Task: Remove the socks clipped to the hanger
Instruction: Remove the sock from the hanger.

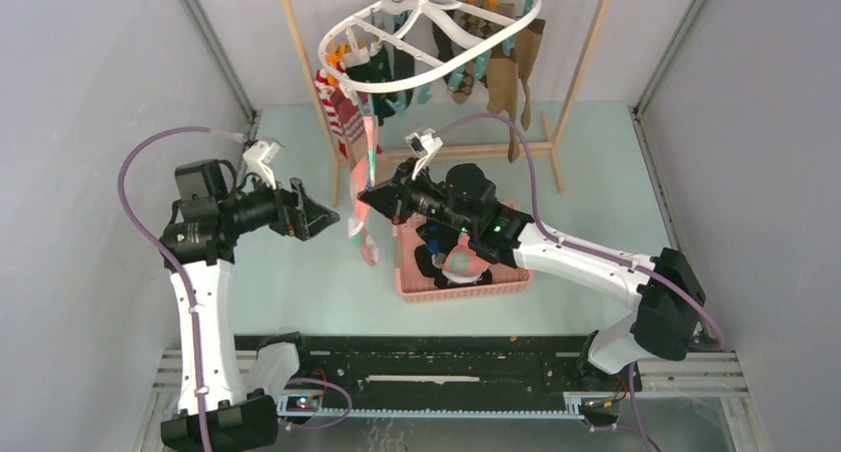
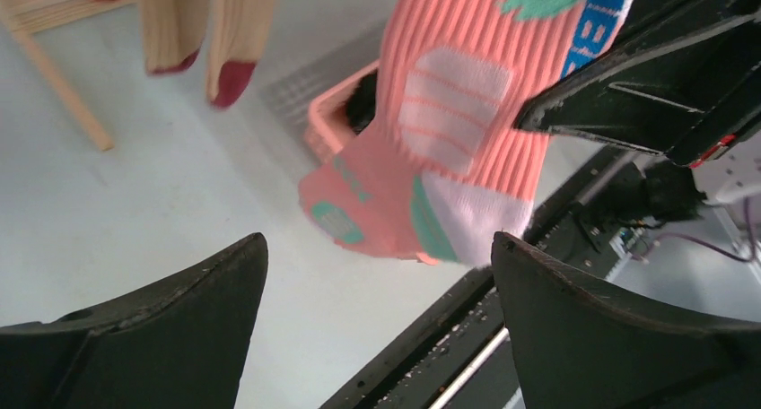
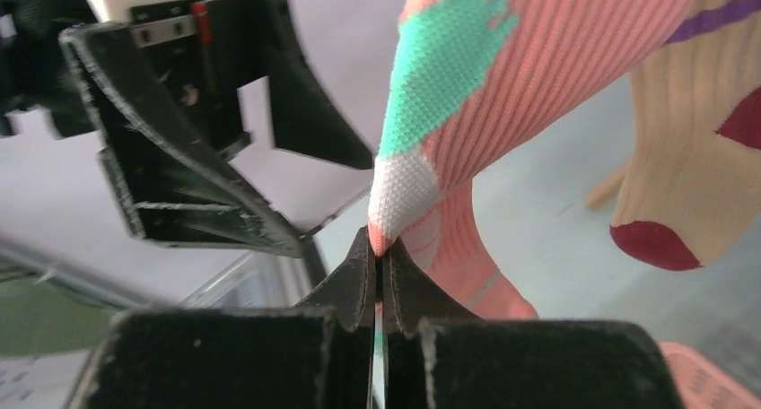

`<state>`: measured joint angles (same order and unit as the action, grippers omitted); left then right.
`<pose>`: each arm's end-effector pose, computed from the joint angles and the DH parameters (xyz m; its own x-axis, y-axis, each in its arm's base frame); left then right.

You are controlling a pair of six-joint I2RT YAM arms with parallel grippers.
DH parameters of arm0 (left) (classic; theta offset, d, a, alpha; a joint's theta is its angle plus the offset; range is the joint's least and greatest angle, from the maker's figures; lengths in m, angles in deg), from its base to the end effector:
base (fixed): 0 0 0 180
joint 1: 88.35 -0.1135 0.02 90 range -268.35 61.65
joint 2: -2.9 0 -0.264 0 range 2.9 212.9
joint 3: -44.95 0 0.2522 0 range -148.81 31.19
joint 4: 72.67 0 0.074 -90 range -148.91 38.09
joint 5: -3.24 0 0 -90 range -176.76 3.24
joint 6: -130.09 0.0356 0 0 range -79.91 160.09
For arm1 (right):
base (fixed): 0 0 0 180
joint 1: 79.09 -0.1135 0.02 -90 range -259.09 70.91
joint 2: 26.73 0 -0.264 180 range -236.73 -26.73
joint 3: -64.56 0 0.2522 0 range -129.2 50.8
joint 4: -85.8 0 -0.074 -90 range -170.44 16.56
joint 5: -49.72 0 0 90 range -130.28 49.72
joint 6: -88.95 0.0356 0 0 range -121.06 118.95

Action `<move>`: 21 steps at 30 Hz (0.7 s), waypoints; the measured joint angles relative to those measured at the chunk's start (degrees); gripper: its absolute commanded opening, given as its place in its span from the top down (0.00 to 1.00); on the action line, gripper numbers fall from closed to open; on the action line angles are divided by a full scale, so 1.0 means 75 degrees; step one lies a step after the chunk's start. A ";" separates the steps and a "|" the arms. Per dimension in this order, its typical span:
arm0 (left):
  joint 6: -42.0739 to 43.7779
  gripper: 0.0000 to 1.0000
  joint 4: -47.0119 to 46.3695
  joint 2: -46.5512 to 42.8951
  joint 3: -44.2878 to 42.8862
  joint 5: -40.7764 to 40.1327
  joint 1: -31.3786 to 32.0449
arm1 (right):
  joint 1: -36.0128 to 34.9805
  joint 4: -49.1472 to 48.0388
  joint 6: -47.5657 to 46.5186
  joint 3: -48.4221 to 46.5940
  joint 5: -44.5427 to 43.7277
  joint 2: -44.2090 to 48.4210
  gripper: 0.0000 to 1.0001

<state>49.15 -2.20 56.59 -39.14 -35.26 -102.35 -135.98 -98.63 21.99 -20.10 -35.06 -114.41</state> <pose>0.1569 0.0104 0.3920 -0.5490 -0.0359 -0.8350 0.5235 0.7641 -0.3770 0.1997 0.3122 0.3667 -0.3335 0.2021 -0.9208 -0.8186 0.4224 0.3892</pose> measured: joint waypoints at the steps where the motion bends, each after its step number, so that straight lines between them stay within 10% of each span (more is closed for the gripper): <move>1: 0.0000 0.00 0.0000 0.0015 0.0000 0.0093 0.0146 | 0.0026 -0.0117 0.0172 0.0119 0.0245 0.0105 1.00; 21: 0.0082 0.03 -0.0146 0.0443 0.0000 0.1434 0.1145 | 0.0393 -0.1682 0.2675 0.0446 0.3293 0.0274 1.00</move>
<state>49.76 -3.29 59.91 -39.14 -24.50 -93.76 -133.03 -111.25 42.06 -16.75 -10.36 -112.36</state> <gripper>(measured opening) 0.994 0.011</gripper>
